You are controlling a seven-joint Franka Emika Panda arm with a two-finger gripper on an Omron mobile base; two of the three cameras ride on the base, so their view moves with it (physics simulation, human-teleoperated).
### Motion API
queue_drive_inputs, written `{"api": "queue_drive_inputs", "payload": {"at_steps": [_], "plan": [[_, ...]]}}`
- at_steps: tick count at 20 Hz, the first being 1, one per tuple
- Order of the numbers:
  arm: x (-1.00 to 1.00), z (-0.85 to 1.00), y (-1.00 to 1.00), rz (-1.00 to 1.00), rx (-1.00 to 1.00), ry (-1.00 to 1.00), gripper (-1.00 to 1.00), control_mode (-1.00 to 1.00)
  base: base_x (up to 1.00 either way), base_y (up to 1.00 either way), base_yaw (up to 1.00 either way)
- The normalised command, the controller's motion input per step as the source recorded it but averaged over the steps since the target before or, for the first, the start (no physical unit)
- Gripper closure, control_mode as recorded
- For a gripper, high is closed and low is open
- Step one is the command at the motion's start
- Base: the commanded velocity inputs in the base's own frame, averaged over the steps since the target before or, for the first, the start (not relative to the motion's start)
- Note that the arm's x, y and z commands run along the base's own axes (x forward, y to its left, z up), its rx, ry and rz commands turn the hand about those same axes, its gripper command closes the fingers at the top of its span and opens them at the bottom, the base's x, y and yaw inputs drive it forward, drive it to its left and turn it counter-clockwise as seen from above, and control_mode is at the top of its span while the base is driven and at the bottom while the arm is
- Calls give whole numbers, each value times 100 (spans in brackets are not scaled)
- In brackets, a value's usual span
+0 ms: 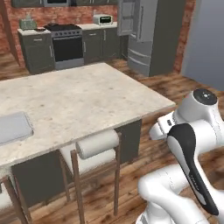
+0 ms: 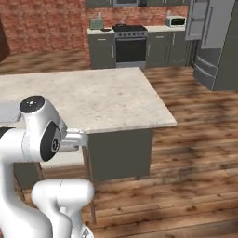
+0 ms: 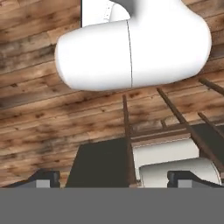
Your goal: Place the cold items (mushroom and lime) from the fridge in one tupperware on the dining counter. Place the warm items (kebab skewer and hot dog) in the stove area in another tupperware.
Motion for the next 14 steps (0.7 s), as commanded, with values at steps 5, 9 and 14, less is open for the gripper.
{"api": "queue_drive_inputs", "payload": {"at_steps": [5, 9, 14], "plan": [[0, 0, 0, 0, 0, 0, -100, 100, 18, -100, -60], [0, 0, 0, 0, 0, 0, -100, 100, 64, -88, -52], [0, 0, 0, 0, 0, 0, -100, 100, 100, -80, -34]]}}
